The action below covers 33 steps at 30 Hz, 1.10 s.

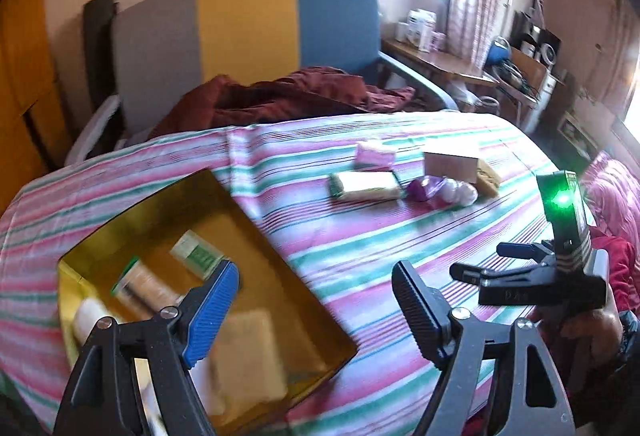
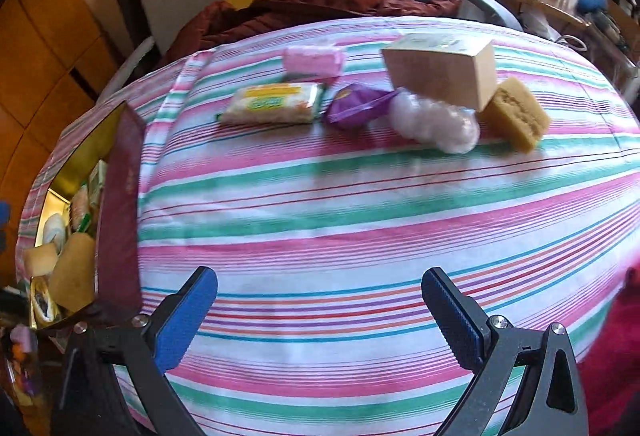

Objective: Organize objects
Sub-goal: 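Withdraw both tools from the tray toward the remaining items, then grasp the cracker packet with the left tool and lift it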

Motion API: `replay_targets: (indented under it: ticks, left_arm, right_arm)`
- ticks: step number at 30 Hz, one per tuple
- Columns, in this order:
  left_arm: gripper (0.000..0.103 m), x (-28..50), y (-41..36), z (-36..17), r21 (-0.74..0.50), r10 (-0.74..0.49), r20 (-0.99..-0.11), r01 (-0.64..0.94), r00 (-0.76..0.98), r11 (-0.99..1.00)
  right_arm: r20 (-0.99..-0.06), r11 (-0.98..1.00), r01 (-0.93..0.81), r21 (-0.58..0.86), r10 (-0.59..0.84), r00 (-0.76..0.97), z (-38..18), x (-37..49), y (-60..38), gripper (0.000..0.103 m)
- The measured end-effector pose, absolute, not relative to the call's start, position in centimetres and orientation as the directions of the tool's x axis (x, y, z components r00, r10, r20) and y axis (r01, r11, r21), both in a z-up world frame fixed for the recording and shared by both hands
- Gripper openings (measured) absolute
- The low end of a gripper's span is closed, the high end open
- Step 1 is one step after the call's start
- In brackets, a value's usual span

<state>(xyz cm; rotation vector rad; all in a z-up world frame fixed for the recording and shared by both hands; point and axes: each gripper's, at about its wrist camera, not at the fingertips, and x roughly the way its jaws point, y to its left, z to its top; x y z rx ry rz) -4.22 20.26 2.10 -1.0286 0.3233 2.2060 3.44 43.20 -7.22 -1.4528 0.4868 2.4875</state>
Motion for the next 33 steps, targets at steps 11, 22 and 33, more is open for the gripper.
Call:
replay_targets:
  ticks: [11,22,33]
  left_arm:
    - [0.082,-8.2,31.5,-0.4,0.056,0.397,-0.833,-0.772,-0.386,-0.633]
    - [0.083,-12.0,39.2,-7.1,0.214,0.292,-0.9,-0.911,-0.324,-0.352]
    - [0.084,-14.3,41.7,-10.1,0.236,0.255,-0.924,-0.95,-0.284,-0.203]
  right_arm:
    - [-0.869,-0.922,-0.356,0.15,0.049,-0.493,-6.3,3.5,46.8,0.103]
    - [-0.858,-0.905,-0.365,0.218,0.0,-0.514,-6.8,4.0,48.3,0.103]
    - [-0.856,-0.881,-0.398,0.257,-0.016,-0.517,-6.7,4.1,49.8,0.103]
